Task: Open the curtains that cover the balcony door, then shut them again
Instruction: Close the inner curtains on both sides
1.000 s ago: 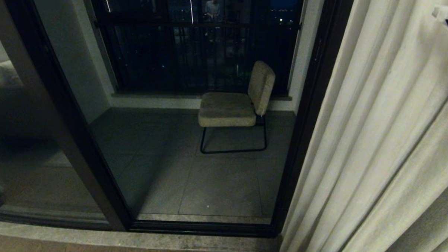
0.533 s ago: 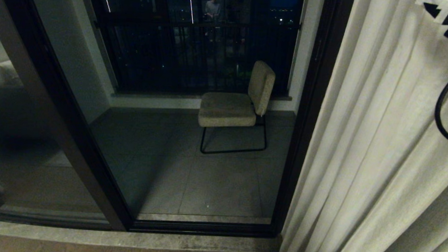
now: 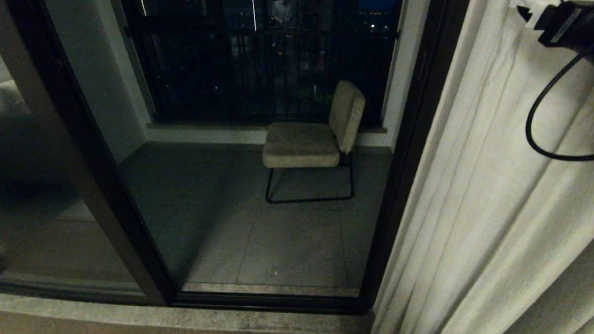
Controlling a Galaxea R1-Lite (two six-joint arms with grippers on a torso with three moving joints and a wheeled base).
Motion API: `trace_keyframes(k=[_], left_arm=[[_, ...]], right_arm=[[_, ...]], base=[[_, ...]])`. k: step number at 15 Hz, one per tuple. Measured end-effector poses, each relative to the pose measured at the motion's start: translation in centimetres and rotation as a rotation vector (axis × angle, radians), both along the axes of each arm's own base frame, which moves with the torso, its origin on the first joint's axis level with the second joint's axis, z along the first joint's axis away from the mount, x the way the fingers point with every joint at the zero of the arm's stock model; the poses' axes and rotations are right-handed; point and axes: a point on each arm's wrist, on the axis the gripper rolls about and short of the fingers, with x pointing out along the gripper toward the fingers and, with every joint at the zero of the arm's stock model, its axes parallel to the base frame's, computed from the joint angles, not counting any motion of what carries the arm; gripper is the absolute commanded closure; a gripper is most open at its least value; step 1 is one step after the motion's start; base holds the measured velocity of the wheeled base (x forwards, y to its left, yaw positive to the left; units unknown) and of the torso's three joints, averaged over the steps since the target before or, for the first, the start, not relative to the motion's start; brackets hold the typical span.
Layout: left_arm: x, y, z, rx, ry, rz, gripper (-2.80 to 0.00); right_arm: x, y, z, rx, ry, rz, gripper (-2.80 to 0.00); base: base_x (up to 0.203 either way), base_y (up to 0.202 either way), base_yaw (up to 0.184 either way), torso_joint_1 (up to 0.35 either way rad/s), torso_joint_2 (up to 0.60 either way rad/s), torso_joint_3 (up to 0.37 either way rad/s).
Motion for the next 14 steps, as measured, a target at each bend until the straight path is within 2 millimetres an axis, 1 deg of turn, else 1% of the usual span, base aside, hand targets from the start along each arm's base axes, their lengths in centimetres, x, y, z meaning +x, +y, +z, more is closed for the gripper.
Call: trace_keyframes(k=[2, 5, 9, 14], left_arm=[[0.0, 0.0, 0.0, 0.0, 0.0, 0.0, 0.0], [0.0, 0.0, 0.0, 0.0, 0.0, 0.0, 0.0], [0.0, 0.0, 0.0, 0.0, 0.0, 0.0, 0.0], [0.0, 0.0, 0.0, 0.0, 0.0, 0.0, 0.0]], right_arm=[[1.1, -0.3, -0.4, -0.027, 0.005, -0.049, -2.8], [2.0, -1.0, -1.1, -0.026, 0.027, -0.147, -2.8], [2.4, -2.3, -1.5, 0.003, 0.054, -0.293, -2.8], [2.4, -2.8, -1.5, 0.005, 0.053, -0.307, -2.8]], base=[[0.0, 0.0, 0.0, 0.0, 0.0, 0.0], [0.0, 0.0, 0.0, 0.0, 0.0, 0.0], [0.0, 0.0, 0.0, 0.0, 0.0, 0.0], [0.0, 0.0, 0.0, 0.0, 0.0, 0.0]])
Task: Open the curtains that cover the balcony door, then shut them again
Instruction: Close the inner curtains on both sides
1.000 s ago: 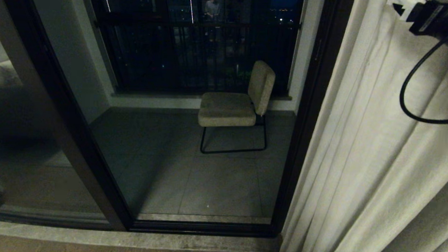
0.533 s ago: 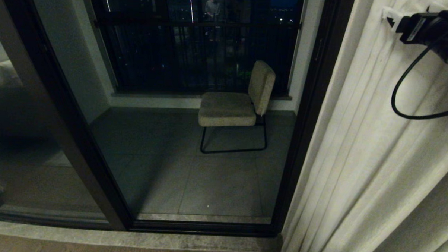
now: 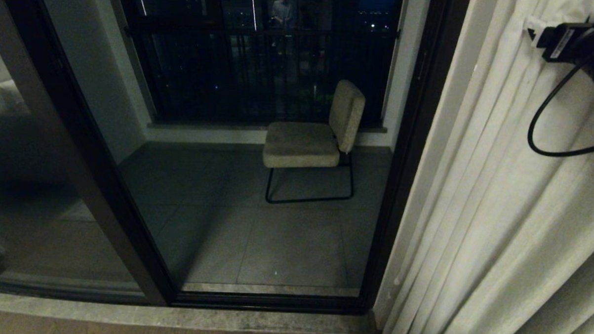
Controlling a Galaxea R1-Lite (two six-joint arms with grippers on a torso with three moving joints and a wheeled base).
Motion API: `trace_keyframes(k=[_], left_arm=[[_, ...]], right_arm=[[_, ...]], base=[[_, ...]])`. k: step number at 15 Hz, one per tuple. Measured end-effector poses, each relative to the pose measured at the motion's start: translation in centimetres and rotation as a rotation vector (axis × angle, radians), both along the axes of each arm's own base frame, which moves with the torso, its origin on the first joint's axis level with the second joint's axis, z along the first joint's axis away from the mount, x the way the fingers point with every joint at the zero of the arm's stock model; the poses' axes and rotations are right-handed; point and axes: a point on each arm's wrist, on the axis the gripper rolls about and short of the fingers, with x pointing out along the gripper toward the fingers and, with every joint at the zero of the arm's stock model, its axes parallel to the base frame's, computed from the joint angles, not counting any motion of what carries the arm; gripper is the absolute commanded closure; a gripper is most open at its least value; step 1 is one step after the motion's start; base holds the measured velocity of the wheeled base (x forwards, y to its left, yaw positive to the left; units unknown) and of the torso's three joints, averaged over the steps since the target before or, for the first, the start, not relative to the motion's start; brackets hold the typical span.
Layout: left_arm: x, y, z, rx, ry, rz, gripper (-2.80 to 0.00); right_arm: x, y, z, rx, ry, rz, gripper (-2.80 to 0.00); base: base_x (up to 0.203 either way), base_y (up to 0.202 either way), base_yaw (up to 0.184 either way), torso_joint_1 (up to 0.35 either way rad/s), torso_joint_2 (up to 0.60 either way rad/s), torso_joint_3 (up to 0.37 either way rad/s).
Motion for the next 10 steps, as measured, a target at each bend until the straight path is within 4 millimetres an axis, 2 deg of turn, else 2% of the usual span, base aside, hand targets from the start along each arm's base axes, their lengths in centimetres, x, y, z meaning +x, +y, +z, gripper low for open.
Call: trace_keyframes(k=[4, 10], left_arm=[[0.0, 0.0, 0.0, 0.0, 0.0, 0.0, 0.0], [0.0, 0.0, 0.0, 0.0, 0.0, 0.0, 0.0]], right_arm=[[-0.8, 0.0, 0.3, 0.0, 0.003, 0.006, -2.8], [-4.7, 0.4, 0.0, 0.017, 0.065, 0.019, -2.8]], base=[[0.0, 0.0, 0.0, 0.0, 0.0, 0.0], [0.0, 0.0, 0.0, 0.0, 0.0, 0.0]])
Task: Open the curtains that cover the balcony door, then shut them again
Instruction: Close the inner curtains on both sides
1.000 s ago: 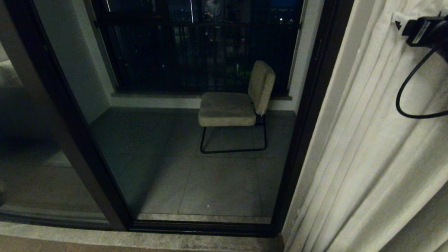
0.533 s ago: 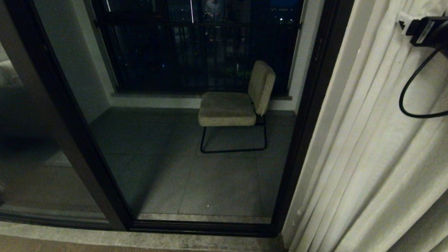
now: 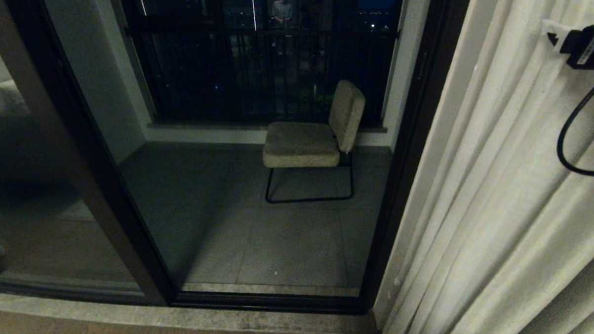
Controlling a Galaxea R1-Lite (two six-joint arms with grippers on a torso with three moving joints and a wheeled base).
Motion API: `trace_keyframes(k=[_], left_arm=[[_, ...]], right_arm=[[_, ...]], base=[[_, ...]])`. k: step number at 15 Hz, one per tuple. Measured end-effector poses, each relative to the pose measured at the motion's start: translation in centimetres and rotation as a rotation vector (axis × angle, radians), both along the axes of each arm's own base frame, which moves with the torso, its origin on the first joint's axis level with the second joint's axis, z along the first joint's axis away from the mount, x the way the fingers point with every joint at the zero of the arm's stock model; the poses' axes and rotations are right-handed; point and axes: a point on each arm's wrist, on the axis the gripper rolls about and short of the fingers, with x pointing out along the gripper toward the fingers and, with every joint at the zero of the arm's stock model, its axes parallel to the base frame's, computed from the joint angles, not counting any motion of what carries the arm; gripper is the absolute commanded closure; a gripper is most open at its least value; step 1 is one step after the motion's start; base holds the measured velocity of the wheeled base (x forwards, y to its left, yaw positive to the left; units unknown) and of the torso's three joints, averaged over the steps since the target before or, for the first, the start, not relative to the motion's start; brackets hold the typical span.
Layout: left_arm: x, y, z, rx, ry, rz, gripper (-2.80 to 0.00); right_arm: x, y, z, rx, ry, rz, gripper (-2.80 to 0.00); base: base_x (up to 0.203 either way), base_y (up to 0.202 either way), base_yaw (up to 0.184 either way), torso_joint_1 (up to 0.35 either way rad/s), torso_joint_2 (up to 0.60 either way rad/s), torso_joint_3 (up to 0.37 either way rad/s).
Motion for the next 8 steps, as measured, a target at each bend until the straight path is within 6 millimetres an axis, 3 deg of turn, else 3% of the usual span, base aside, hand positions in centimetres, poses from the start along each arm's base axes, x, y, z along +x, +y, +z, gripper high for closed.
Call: trace_keyframes(k=[8], left_arm=[[0.0, 0.0, 0.0, 0.0, 0.0, 0.0, 0.0]], right_arm=[[-2.0, 0.2, 0.7, -0.001, -0.034, 0.0, -2.8]], base=[[0.0, 0.0, 0.0, 0.0, 0.0, 0.0]])
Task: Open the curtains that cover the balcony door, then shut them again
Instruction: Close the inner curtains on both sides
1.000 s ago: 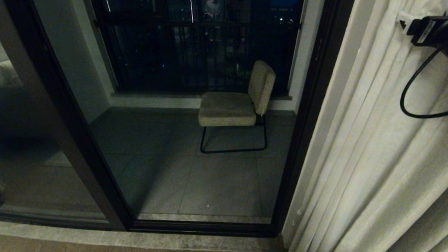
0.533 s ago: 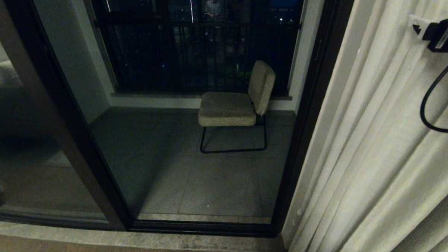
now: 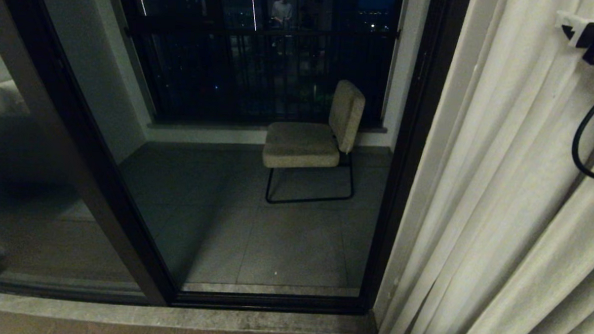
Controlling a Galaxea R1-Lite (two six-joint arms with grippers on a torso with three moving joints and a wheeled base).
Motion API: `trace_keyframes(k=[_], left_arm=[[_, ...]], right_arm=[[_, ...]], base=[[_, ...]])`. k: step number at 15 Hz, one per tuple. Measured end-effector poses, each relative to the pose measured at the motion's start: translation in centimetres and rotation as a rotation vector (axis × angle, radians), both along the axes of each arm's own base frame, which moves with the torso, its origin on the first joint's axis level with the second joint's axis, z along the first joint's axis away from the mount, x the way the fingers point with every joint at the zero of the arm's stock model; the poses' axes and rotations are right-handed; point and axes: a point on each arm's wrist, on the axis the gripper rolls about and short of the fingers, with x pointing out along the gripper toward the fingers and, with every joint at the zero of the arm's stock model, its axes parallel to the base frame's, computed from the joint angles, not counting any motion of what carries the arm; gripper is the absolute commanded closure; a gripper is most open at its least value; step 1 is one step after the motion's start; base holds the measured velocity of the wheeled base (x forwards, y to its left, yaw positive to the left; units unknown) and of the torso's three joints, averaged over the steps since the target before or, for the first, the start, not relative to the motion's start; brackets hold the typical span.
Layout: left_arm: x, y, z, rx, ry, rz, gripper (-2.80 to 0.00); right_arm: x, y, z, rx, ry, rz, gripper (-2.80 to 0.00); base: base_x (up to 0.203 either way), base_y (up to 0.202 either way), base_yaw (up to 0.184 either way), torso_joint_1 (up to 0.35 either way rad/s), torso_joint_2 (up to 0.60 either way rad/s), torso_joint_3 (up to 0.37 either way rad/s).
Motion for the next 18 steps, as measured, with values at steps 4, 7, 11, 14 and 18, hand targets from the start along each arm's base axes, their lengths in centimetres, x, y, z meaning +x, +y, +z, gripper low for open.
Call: trace_keyframes(k=[4, 7, 11, 14, 18], left_arm=[[0.0, 0.0, 0.0, 0.0, 0.0, 0.0, 0.0], [0.0, 0.0, 0.0, 0.0, 0.0, 0.0, 0.0], [0.0, 0.0, 0.0, 0.0, 0.0, 0.0, 0.0], [0.0, 0.0, 0.0, 0.0, 0.0, 0.0, 0.0], [0.0, 0.0, 0.0, 0.0, 0.0, 0.0, 0.0]], right_arm=[[-0.8, 0.1, 0.7, -0.003, -0.031, 0.003, -2.8], [-1.7, 0.9, 1.2, 0.0, -0.05, 0.033, -2.8], [-2.2, 1.5, 1.5, 0.001, -0.057, 0.058, 0.0], [-2.2, 1.7, 1.6, 0.001, -0.063, 0.064, 0.0], [-2.1, 1.7, 1.7, 0.002, -0.069, 0.067, 0.0]], base=[[0.0, 0.0, 0.0, 0.0, 0.0, 0.0], [0.0, 0.0, 0.0, 0.0, 0.0, 0.0], [0.0, 0.0, 0.0, 0.0, 0.0, 0.0], [0.0, 0.0, 0.0, 0.0, 0.0, 0.0], [0.0, 0.0, 0.0, 0.0, 0.0, 0.0]])
